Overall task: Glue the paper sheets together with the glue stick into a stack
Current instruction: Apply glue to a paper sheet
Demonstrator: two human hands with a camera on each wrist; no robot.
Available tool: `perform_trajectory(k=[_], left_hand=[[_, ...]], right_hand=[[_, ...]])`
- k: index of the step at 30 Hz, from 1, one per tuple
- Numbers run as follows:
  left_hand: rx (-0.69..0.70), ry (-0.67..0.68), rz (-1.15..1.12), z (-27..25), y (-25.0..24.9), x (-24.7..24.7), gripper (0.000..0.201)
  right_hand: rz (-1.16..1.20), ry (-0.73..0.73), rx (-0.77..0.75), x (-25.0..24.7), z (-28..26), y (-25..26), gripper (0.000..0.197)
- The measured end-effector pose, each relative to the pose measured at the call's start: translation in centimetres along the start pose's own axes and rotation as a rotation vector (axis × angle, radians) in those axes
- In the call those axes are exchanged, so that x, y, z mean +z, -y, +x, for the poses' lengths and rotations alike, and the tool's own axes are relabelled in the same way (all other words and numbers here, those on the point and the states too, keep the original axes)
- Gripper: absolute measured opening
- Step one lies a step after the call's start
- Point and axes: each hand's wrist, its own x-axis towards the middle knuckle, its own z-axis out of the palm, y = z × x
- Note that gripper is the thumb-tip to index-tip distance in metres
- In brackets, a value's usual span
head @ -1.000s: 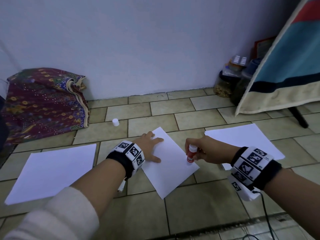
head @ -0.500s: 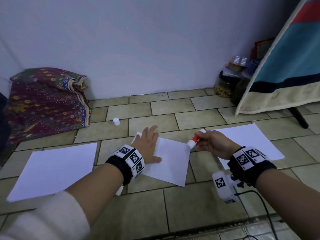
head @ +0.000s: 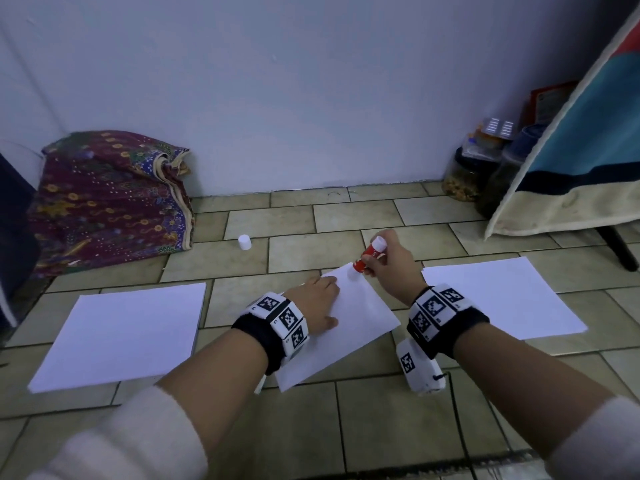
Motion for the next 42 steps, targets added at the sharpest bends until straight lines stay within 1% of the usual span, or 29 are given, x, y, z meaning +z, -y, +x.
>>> perform_trajectory(k=[3, 5, 7, 11, 15, 19, 23, 26, 30, 33, 35, 36, 38, 40, 42], left_hand=[[-0.012, -0.011, -0.038, 0.0, -0.2, 0.0, 0.067], [-0.029, -0.014, -0.05, 0.0, -0.3, 0.0, 0.067], [-0.043, -0.01, -0.05, 0.2, -0.5, -0.2, 0.071], [-0.066, -0.011, -0.043, 0.1, -0.7, -0.2, 0.083], [-0.068, -0.02, -0.056, 0.0, -0.6, 0.0, 0.088], [-0.061, -0.004, -0.05, 0.1, -0.7, -0.4, 0.091], [-0.051, -0.017, -0.072, 0.2, -0.5, -0.3, 0.09], [-0.04, -0.023, -0.048, 0.5, -0.4, -0.2, 0.09], [-0.037, -0.036, -0.031, 0.6, -0.3, -0.1, 0.089], [-0.025, -0.044, -0.03, 0.6, -0.2, -0.1, 0.088], [-0.012, -0.013, -0.025, 0.6, -0.2, -0.2, 0.088], [-0.004, 0.007, -0.015, 0.7, -0.2, -0.4, 0.084], [0.015, 0.031, 0.006, 0.8, -0.1, -0.6, 0.07], [0.021, 0.037, 0.029, 0.9, 0.2, -0.7, 0.061], [0.015, 0.031, 0.052, 0.7, 0.6, -0.9, 0.06]], right_hand=[[-0.073, 0.044, -0.052, 1.0, 0.4, 1.0, 0.021], [-0.115, 0.076, -0.058, 1.6, 0.9, 1.1, 0.02], [-0.166, 0.115, -0.081, 1.9, 1.2, 1.2, 0.021], [-0.294, 0.234, -0.165, 1.7, 1.6, 1.6, 0.025], [-0.43, 0.347, -0.218, 0.9, 2.2, 1.9, 0.024], [-0.453, 0.429, -0.245, -0.1, 2.0, 1.7, 0.023], [-0.447, 0.492, -0.258, -1.5, 1.0, 1.3, 0.022], [-0.465, 0.523, -0.274, -2.5, -0.3, 0.4, 0.017], [-0.442, 0.549, -0.275, -3.6, -1.7, -0.7, 0.019], [-0.445, 0.571, -0.253, -4.3, -2.9, -1.2, 0.028], [-0.431, 0.568, -0.244, -4.6, -3.3, -1.5, 0.028], [-0.411, 0.557, -0.229, -4.7, -3.3, -1.6, 0.026], [-0.348, 0.525, -0.171, -5.0, -3.2, -2.1, 0.024], [-0.211, 0.491, -0.069, -5.1, -3.0, -2.6, 0.019], [0.007, 0.402, 0.064, -4.8, -3.1, -3.1, 0.011]])
